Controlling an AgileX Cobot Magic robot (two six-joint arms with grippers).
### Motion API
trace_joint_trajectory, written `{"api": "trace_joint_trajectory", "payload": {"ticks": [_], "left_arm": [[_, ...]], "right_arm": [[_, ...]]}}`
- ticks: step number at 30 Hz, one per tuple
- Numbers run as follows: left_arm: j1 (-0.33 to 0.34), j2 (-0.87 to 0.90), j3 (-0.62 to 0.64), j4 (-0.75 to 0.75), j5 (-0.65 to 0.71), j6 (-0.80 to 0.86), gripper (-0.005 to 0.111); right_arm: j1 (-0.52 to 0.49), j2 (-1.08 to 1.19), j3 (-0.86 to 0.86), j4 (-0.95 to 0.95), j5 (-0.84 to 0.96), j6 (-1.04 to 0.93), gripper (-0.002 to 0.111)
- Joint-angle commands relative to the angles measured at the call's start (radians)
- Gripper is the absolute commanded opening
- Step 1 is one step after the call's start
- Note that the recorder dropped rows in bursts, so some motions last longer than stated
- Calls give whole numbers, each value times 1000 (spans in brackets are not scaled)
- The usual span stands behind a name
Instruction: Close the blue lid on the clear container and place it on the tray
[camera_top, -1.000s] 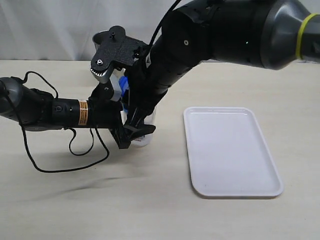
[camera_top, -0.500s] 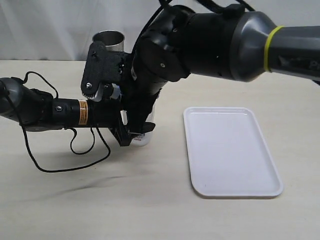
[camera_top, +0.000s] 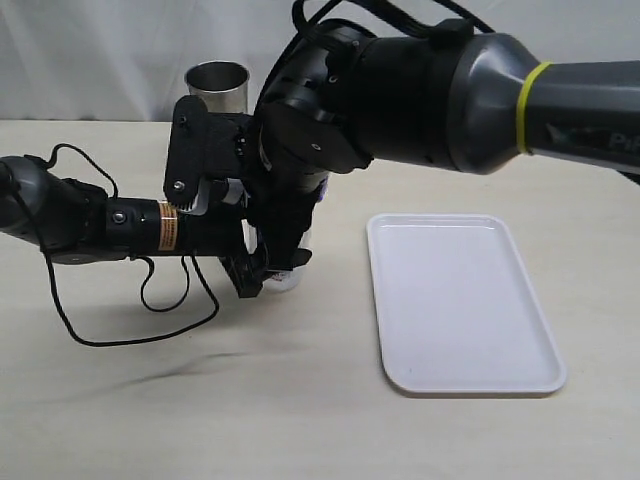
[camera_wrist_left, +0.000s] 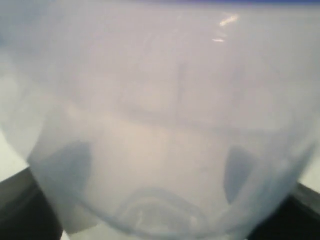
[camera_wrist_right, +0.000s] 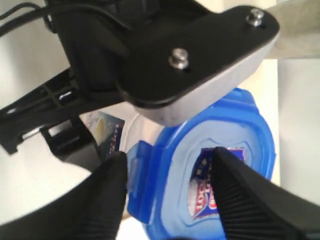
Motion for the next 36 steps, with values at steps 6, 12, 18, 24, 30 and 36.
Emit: {"api": "trace_joint_trajectory", "payload": {"ticks": [6, 12, 18, 24, 30, 36], "left_arm": [[52, -9, 1, 37, -21, 173, 0], [96, -9, 1, 152, -180, 241, 0], [104, -9, 1, 324, -311, 462, 0], [104, -9, 1, 349, -311, 501, 0], [104, -9, 1, 347, -311, 502, 0], [104, -9, 1, 343, -311, 502, 0]], "right_arm": [[-16, -123, 34, 125, 94, 4, 55], [-22, -242, 34, 212, 26, 11, 55], [-142, -285, 34, 472, -15, -1, 54], [-296, -231, -6, 955, 222, -279, 54], [-315, -162, -48, 1064, 353, -282, 53], [-315, -92, -48, 1028, 350, -248, 48]]}}
